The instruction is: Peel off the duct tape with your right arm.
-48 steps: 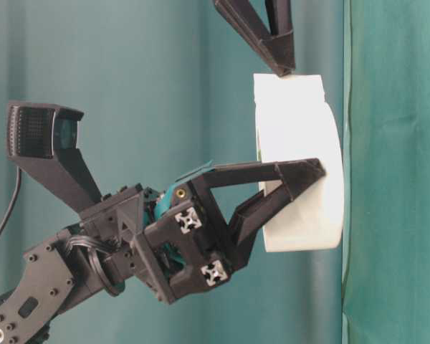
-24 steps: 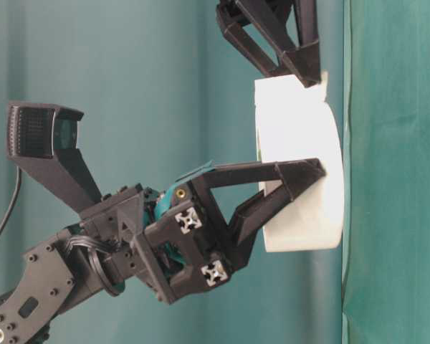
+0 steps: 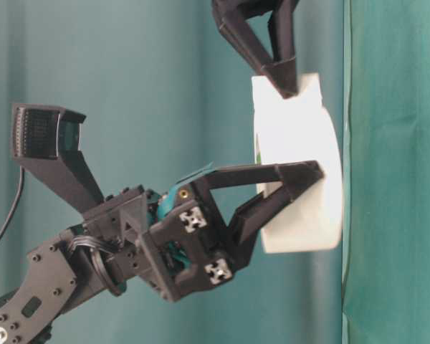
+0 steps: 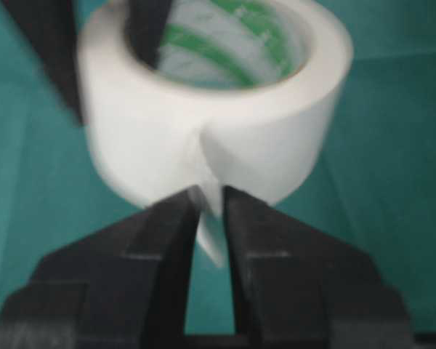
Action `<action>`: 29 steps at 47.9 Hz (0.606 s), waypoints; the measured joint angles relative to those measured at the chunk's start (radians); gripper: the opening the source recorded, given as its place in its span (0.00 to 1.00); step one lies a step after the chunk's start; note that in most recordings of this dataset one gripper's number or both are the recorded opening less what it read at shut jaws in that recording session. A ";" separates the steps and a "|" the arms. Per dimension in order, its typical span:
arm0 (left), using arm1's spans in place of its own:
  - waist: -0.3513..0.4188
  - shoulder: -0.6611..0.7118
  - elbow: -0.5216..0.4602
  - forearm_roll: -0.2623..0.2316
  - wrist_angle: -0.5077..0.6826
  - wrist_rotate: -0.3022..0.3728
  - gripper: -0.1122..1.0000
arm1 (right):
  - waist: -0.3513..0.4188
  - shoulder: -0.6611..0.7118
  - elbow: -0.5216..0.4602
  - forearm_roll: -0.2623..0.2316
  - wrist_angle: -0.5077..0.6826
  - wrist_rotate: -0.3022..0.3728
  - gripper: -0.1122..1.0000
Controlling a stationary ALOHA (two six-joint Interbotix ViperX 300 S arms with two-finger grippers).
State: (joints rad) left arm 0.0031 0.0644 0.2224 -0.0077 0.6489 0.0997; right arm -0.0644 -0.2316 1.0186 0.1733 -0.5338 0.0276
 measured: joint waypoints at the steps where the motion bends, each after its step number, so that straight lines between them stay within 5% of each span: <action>1: 0.000 0.000 0.002 0.000 0.000 0.000 0.30 | 0.002 0.000 0.000 0.000 0.000 -0.002 0.04; 29: 0.002 0.000 0.002 -0.002 0.000 0.000 0.30 | 0.015 0.048 -0.020 0.002 -0.003 -0.003 0.03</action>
State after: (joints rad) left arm 0.0046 0.0644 0.2240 -0.0092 0.6489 0.0997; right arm -0.0491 -0.1841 0.9986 0.1749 -0.5369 0.0245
